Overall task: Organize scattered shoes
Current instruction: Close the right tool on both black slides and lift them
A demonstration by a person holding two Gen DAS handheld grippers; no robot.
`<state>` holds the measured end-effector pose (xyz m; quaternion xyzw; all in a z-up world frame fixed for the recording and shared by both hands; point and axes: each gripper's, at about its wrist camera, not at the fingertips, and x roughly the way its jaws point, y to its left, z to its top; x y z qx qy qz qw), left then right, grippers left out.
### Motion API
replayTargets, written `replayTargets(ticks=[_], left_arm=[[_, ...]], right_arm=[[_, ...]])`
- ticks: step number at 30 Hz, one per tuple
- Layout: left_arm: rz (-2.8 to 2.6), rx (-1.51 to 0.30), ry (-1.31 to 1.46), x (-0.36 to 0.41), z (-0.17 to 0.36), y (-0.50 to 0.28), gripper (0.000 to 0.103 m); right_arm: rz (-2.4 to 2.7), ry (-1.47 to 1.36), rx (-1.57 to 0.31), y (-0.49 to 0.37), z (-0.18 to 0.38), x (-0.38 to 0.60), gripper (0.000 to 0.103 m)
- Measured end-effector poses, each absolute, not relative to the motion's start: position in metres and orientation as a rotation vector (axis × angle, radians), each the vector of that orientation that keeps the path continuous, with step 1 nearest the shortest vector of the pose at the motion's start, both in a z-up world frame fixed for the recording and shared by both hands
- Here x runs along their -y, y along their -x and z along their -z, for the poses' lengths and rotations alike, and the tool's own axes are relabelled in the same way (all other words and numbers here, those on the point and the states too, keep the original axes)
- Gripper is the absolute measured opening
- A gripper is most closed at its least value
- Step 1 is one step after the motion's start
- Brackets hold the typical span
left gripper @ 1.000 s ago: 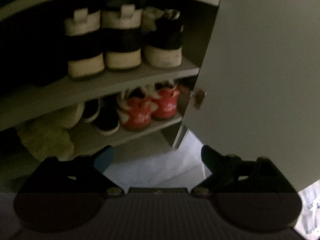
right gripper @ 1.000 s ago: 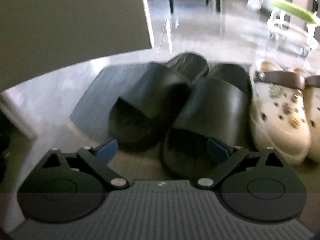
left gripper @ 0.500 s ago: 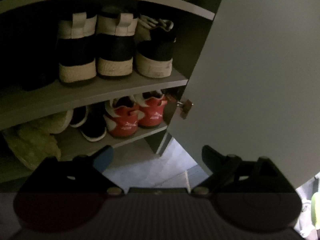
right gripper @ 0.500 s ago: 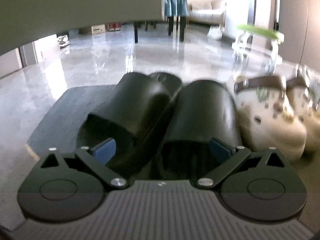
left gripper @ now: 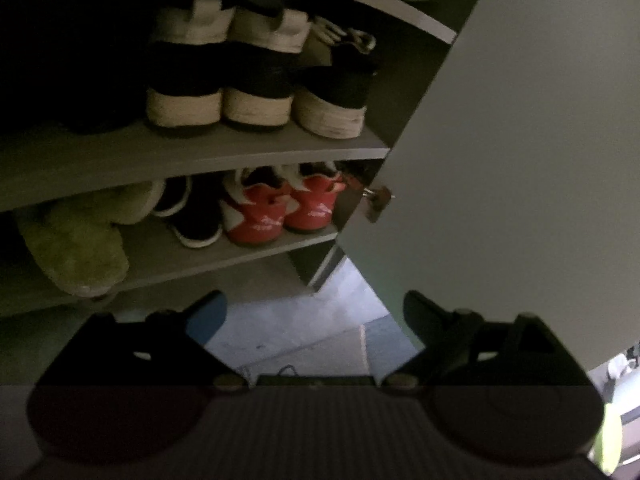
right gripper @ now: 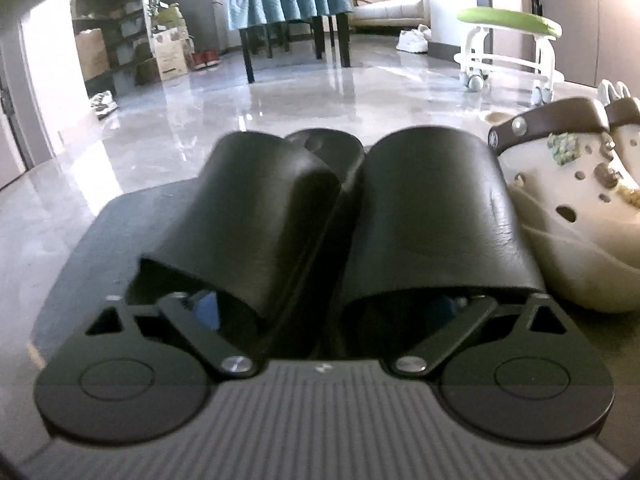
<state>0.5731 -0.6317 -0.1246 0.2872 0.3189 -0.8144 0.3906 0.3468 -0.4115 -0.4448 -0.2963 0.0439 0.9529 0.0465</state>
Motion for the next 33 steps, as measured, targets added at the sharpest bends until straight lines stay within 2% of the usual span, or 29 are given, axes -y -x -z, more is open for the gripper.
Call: replayTargets(ticks=[2, 4, 7, 15, 19, 28, 33], left_arm=[[2.062, -0.818, -0.735, 0.632, 0.126, -0.574, 0.096], [2.067, -0.839, -0.737, 0.631, 0.127, -0.573, 0.096], [2.108, -0.794, -0.746, 0.625, 0.126, -0.565, 0.096], [2.097, -0.720, -0.745, 0.639, 0.128, -0.548, 0.096], [2.068, -0.673, -0.747, 0.654, 0.128, -0.540, 0.096], [2.011, -0.582, -0.758, 0.685, 0.126, -0.529, 0.096], [2.030, -0.447, -0.784, 0.678, 0.126, -0.530, 0.096]], right_arm=[[-2.928, 0.919, -0.111, -0.350, 0.440, 0.408, 0.068], [-2.948, 0.934, -0.088, -0.354, 0.435, 0.405, 0.045], [-2.978, 0.956, -0.052, -0.359, 0.427, 0.400, 0.032], [-3.053, 1.015, 0.047, -0.373, 0.406, 0.388, 0.026], [-3.096, 1.171, 0.100, -0.423, 0.386, 0.379, 0.026], [-3.160, 1.453, 0.018, -0.449, 0.332, 0.380, 0.024], [-3.165, 1.628, -0.056, -0.460, 0.302, 0.379, 0.024]])
